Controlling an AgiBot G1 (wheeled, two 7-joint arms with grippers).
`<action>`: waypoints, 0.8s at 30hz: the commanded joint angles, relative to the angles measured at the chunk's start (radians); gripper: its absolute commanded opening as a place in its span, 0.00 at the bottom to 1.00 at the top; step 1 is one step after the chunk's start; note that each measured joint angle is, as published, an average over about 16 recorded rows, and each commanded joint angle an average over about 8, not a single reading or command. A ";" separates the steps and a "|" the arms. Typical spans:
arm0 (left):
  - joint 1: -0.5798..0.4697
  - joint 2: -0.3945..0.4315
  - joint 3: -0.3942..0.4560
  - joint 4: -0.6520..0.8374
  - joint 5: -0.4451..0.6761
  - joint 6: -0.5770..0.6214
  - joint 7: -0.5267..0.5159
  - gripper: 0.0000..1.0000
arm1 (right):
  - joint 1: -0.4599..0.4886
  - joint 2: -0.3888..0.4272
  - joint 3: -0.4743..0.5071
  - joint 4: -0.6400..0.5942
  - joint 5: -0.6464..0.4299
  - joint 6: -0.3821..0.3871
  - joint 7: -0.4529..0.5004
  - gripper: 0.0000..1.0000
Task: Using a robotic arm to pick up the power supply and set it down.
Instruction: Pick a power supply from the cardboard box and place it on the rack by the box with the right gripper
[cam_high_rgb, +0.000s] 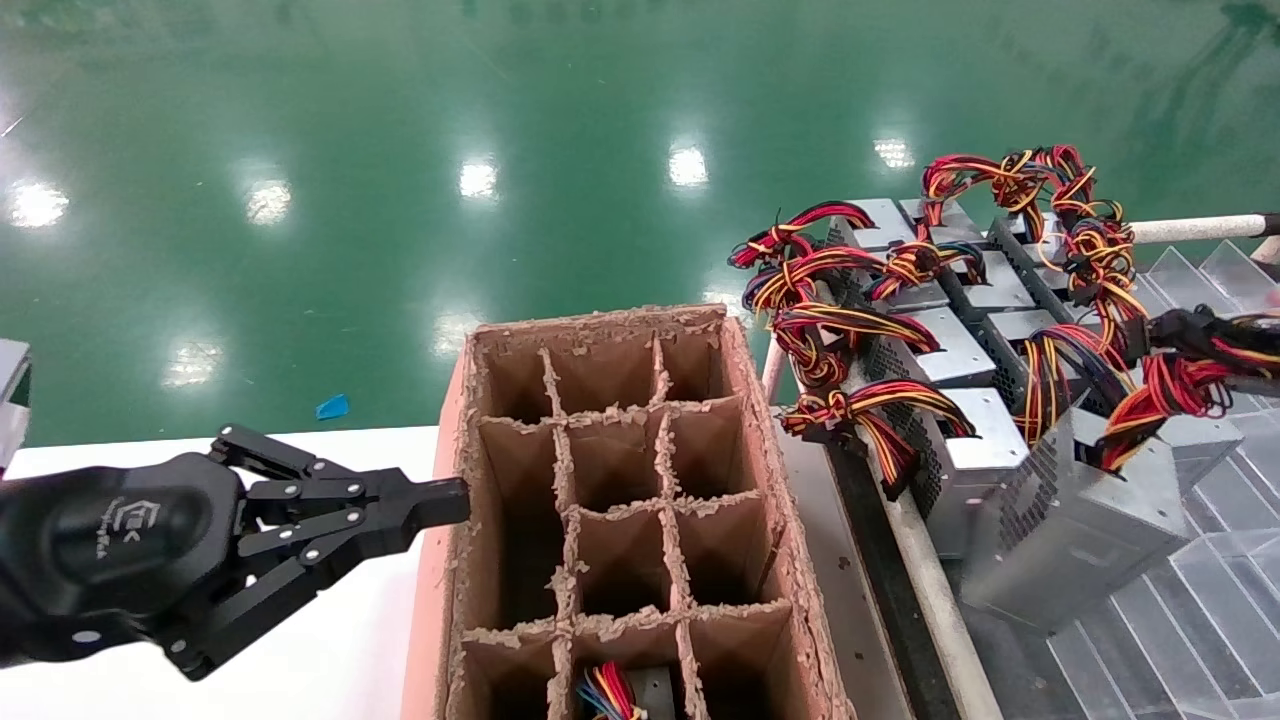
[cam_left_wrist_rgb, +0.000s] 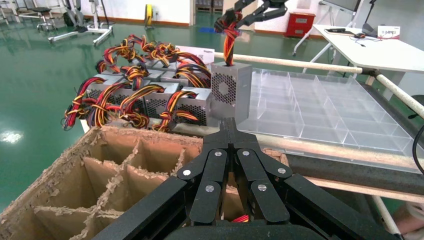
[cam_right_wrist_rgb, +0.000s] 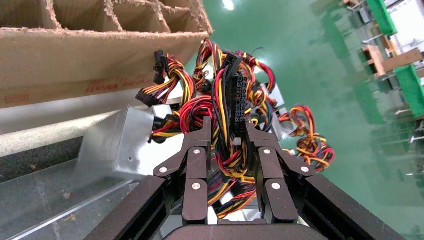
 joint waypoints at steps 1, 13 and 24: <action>0.000 0.000 0.000 0.000 0.000 0.000 0.000 0.00 | -0.018 0.000 0.001 -0.003 -0.008 0.010 0.001 0.00; 0.000 0.000 0.000 0.000 0.000 0.000 0.000 0.00 | -0.151 -0.077 0.044 0.025 0.010 0.076 -0.037 0.00; 0.000 0.000 0.000 0.000 0.000 0.000 0.000 0.00 | -0.337 -0.159 0.170 0.034 -0.016 0.226 -0.070 0.00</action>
